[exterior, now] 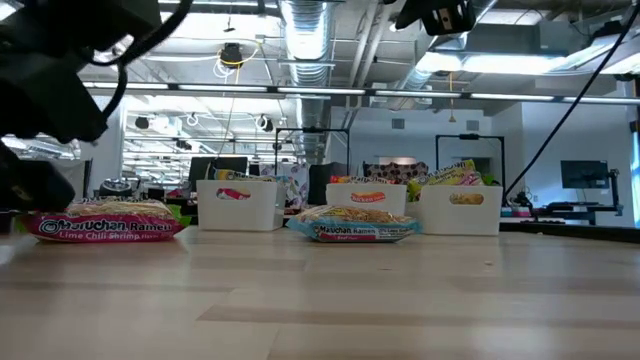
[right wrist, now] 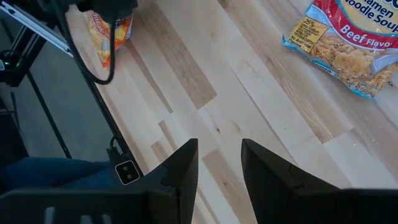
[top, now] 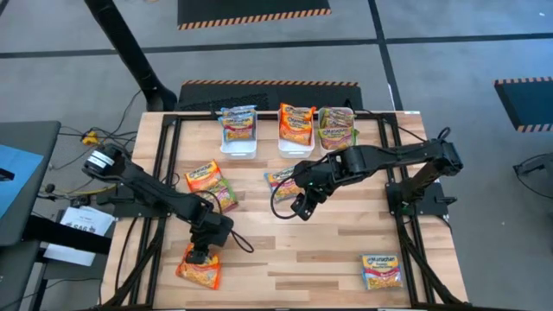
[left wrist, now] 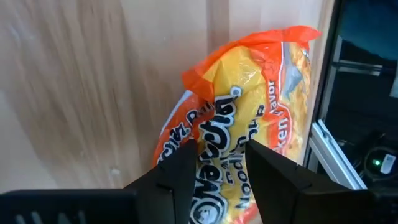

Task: Sort Maruchan noodles
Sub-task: Put the orange noodle pack into the middle white bin

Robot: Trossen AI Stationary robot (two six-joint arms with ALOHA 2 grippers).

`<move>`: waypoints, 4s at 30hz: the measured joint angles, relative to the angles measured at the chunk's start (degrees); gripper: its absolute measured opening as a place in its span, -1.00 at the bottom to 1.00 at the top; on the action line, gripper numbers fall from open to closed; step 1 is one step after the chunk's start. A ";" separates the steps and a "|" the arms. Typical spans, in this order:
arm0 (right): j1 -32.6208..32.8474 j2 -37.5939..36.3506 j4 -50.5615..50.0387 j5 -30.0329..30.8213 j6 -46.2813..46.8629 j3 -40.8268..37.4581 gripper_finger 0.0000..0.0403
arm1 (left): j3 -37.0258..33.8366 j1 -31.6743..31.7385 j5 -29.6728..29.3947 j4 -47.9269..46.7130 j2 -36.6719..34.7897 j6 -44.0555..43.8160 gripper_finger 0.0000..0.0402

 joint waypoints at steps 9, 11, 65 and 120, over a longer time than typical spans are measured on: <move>-0.02 0.00 0.07 0.00 0.04 0.00 -0.27 | 0.02 0.02 1.33 2.94 1.91 1.40 -0.66; -0.02 0.00 0.08 -0.01 0.11 0.00 -0.27 | 0.02 0.02 1.20 2.94 1.91 1.79 -0.86; -16.25 0.39 10.65 -6.24 -39.35 -0.04 -0.04 | 0.02 41.03 9.88 25.96 -13.32 6.16 -1.00; -24.08 14.12 23.40 -20.93 -38.36 -2.10 -0.97 | 0.04 46.92 -6.04 43.83 -13.26 0.51 -1.00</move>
